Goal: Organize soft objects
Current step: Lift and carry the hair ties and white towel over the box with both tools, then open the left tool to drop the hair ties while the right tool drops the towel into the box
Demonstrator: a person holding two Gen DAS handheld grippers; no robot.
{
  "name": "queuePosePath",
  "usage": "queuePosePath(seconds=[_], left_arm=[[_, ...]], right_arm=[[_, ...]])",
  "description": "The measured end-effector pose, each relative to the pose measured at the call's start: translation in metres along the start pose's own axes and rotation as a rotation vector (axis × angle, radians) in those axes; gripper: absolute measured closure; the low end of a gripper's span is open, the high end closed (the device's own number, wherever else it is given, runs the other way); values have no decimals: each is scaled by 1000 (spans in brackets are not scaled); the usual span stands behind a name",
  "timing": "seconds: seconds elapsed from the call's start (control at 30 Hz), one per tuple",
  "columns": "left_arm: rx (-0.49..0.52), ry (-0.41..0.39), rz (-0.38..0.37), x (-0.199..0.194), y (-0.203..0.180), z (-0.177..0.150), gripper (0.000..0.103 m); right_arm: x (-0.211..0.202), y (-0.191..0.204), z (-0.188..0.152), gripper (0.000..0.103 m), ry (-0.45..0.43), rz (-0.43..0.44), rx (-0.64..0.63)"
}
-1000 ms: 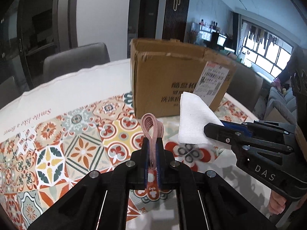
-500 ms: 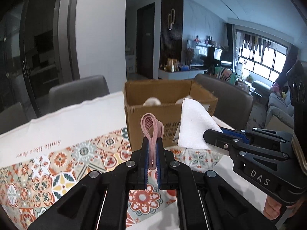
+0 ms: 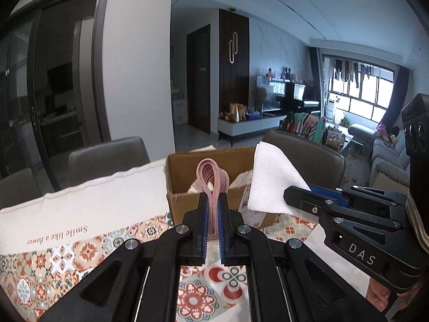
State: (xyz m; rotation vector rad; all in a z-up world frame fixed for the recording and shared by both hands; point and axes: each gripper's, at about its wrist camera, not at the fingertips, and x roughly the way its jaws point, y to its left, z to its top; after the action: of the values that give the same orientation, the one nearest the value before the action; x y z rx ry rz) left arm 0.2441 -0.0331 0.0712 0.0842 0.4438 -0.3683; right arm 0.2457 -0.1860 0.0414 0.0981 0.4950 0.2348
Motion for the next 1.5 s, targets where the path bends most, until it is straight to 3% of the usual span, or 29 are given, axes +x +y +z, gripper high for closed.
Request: queuePosePath(seconds=[0.3,0.73,1.07,1.5], left_arm=[[22,-49,-3,10,-4,23,95],[45,-51,2,57,1,45,95],[70,1,-2,112,9,53,95],[101,115,-53,167,6,44,94]], right_arm=[[-3,-3,21,93,-59,-10,-7],[29,-16,47,93,-86,-48,-34],[69,-34,65,93,-48,-71,-52],[126,-62,61,93,85,-106,-27]])
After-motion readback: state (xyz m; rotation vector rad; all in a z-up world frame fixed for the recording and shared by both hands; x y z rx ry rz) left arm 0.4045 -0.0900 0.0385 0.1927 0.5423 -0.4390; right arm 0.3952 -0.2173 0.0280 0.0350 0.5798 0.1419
